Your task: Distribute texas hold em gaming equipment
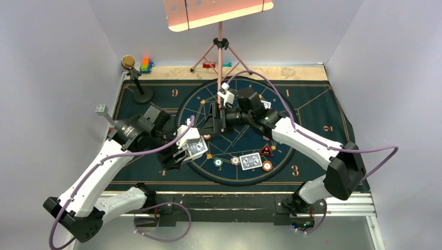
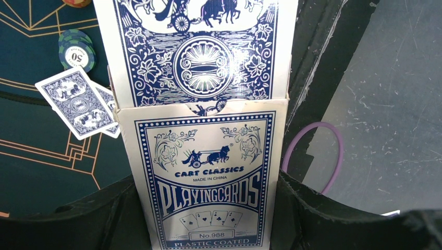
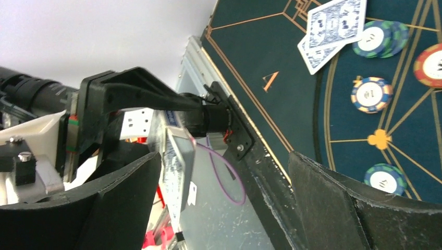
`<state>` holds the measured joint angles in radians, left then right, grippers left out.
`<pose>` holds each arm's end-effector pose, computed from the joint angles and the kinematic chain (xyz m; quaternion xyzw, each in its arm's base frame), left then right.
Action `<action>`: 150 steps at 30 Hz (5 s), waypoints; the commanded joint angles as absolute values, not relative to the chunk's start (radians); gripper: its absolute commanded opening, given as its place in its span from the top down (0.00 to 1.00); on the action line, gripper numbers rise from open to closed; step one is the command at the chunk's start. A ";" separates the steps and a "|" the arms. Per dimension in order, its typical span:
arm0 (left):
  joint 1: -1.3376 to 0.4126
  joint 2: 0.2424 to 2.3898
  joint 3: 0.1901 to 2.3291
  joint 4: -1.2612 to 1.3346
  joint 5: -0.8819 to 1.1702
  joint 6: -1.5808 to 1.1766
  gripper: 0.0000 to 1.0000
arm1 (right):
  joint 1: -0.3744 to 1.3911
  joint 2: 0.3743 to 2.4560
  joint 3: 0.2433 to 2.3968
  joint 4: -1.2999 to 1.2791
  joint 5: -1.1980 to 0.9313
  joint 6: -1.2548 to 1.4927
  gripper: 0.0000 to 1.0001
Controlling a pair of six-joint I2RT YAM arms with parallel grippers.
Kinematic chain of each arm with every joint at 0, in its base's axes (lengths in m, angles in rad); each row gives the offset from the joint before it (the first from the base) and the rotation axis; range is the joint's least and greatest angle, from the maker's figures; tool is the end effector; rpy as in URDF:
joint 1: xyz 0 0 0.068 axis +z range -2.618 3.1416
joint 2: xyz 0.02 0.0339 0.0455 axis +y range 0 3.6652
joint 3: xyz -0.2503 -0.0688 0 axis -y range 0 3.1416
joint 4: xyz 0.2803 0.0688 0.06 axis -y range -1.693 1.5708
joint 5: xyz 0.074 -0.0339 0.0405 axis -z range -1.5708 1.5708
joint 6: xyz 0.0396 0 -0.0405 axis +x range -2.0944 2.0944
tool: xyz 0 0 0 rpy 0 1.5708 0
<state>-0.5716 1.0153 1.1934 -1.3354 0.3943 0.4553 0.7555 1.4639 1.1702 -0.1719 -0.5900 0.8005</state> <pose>0.1580 -0.1197 0.3336 0.5064 0.8162 -0.2031 0.1898 0.2575 0.2728 0.2907 -0.1342 0.8176 0.5288 0.1841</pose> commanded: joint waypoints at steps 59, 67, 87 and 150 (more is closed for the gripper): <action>-0.567 1.012 1.230 -1.316 0.415 0.460 1.00 | 0.513 1.285 1.218 -0.376 -0.556 0.723 1.00; -0.567 1.012 1.226 -1.315 0.417 0.460 1.00 | 0.292 1.392 1.228 -0.355 -0.479 0.678 1.00; -0.567 1.011 1.227 -1.325 0.419 0.466 1.00 | 0.079 1.985 1.516 -0.304 -0.180 0.645 1.00; -0.566 1.020 1.239 -1.324 0.420 0.463 1.00 | 0.840 1.495 1.147 -0.097 -0.671 0.843 0.19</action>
<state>-0.5716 1.0218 1.1934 -1.3338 0.3939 0.4557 0.8330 1.5005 1.1599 -0.1448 -0.6388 0.8322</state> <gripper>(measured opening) 0.698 0.847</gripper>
